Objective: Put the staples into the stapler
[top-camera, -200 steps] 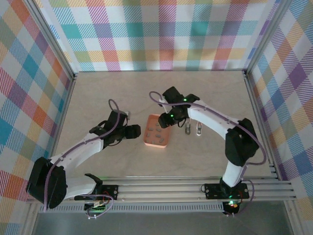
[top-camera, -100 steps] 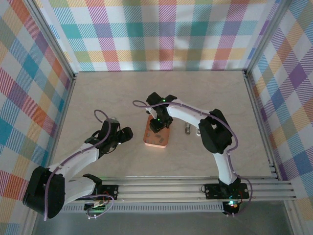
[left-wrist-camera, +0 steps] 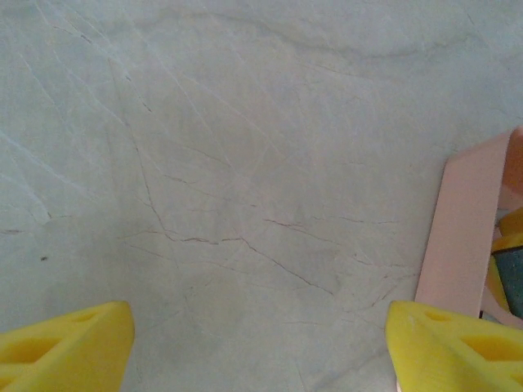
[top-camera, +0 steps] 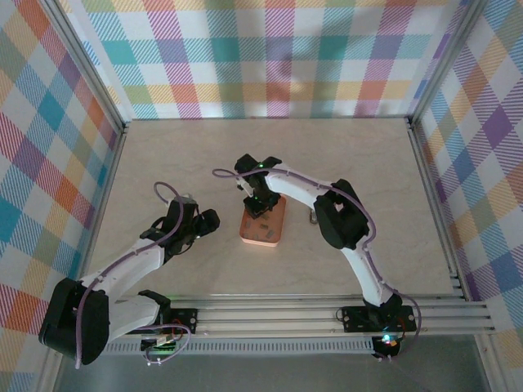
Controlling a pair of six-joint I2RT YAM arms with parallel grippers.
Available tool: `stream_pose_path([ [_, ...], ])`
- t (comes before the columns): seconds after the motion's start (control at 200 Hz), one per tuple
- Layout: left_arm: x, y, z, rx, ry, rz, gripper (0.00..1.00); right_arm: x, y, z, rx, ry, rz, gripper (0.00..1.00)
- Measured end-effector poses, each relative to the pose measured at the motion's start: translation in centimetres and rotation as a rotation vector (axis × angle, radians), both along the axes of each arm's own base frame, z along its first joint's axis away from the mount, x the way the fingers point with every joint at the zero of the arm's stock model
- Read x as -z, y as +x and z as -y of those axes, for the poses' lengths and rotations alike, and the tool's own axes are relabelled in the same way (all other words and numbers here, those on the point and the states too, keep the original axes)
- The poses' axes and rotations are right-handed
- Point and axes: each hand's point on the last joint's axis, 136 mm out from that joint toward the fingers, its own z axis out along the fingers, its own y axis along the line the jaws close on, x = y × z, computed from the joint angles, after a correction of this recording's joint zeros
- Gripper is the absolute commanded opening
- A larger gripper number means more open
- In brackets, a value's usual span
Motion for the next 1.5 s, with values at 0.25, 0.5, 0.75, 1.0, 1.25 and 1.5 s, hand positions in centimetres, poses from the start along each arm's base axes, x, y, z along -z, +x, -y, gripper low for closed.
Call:
stream_pose_path([
  [0.25, 0.1, 0.3, 0.2, 0.002, -0.005, 0.006, 0.80, 0.2, 0.0, 0.2, 0.005, -0.015, -0.004, 0.37],
  [0.5, 0.1, 0.3, 0.2, 0.007, 0.000, 0.007, 0.80, 0.3, -0.5, 0.7, 0.018, -0.028, -0.023, 0.38],
  [0.75, 0.3, 0.2, 0.1, 0.007, 0.002, 0.002, 0.80, -0.2, -1.3, 1.2, 0.029, -0.035, -0.046, 0.38],
  [1.0, 0.5, 0.0, 0.0, 0.007, 0.005, -0.004, 0.80, -0.3, -1.6, 1.3, 0.028, -0.038, -0.058, 0.36],
  [1.25, 0.7, 0.0, 0.0, 0.009, 0.009, -0.009, 0.80, -0.4, -1.7, 0.9, 0.025, -0.019, -0.070, 0.32],
  [1.5, 1.1, -0.1, 0.0, 0.013, 0.016, -0.023, 0.80, 0.2, -1.7, 0.8, 0.025, -0.020, -0.079, 0.30],
])
